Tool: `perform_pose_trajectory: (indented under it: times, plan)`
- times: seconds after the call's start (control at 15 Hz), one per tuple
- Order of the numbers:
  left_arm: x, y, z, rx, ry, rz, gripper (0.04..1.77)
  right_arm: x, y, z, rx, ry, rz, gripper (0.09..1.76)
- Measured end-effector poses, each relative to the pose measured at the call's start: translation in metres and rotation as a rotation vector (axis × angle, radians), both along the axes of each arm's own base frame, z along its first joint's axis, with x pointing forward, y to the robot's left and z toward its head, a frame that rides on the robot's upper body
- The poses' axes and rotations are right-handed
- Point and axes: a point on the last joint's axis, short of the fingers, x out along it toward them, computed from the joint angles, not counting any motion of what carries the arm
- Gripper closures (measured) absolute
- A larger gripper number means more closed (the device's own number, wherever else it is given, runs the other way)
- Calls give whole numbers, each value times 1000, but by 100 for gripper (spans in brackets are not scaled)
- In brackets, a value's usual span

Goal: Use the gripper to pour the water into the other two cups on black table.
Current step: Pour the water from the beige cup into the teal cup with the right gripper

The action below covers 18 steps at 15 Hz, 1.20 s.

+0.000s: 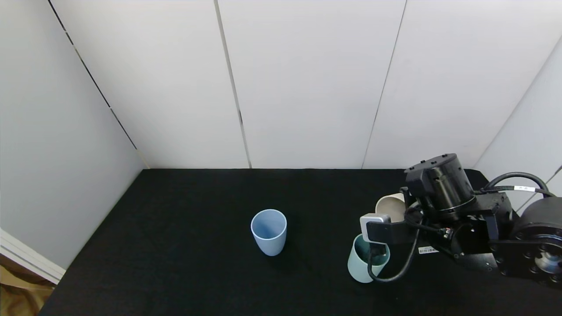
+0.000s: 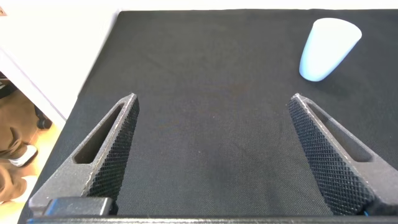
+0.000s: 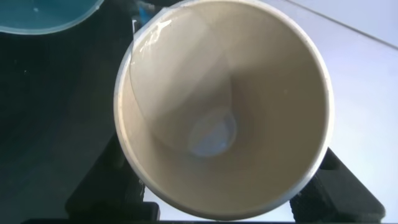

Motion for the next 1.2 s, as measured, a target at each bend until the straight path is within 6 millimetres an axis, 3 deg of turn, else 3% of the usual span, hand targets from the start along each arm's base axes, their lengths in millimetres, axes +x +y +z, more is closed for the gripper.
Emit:
perform_pose_trajectory:
  times: [1.2]
  plan:
    - [0, 0, 0, 0, 0, 0, 9, 4, 6, 1, -120, 2, 66, 60]
